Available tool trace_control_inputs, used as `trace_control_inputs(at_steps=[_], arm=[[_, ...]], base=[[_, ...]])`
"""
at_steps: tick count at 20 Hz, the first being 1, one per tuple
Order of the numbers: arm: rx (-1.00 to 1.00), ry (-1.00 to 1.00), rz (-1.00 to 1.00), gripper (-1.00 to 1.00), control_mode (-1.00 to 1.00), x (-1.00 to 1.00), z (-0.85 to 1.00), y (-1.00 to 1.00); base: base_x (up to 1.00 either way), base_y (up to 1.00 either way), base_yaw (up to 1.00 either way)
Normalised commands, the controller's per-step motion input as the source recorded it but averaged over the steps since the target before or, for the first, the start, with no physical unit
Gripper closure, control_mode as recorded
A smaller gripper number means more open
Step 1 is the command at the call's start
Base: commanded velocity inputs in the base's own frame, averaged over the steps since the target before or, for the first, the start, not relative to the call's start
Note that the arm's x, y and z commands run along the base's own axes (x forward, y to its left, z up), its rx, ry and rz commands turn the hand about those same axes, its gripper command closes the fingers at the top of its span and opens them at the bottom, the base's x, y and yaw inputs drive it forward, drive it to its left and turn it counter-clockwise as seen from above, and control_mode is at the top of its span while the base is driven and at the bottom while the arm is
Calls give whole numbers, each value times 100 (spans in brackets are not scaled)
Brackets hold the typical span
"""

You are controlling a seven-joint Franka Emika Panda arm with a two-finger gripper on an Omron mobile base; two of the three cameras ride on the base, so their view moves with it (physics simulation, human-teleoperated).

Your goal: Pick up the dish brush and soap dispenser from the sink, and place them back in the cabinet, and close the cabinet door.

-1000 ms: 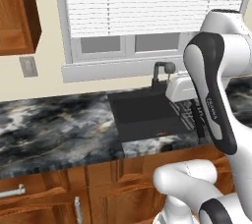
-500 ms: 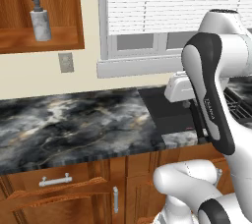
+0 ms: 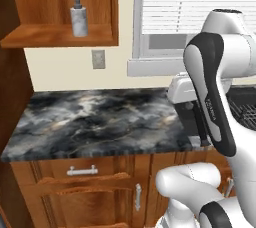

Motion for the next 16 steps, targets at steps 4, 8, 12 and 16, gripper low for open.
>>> trace_control_inputs(at_steps=[4, 8, 12, 16], arm=[[0, 0, 0, 100, 100, 0, 0, 0], [0, 0, 0, 100, 100, 0, 0, 0], [0, 0, 0, 100, 100, 0, 0, 0], [0, 0, 0, 100, 100, 0, 0, 0]], base=[[20, 0, 40], [22, 19, 32], [31, 27, 28], [38, 26, 27]])
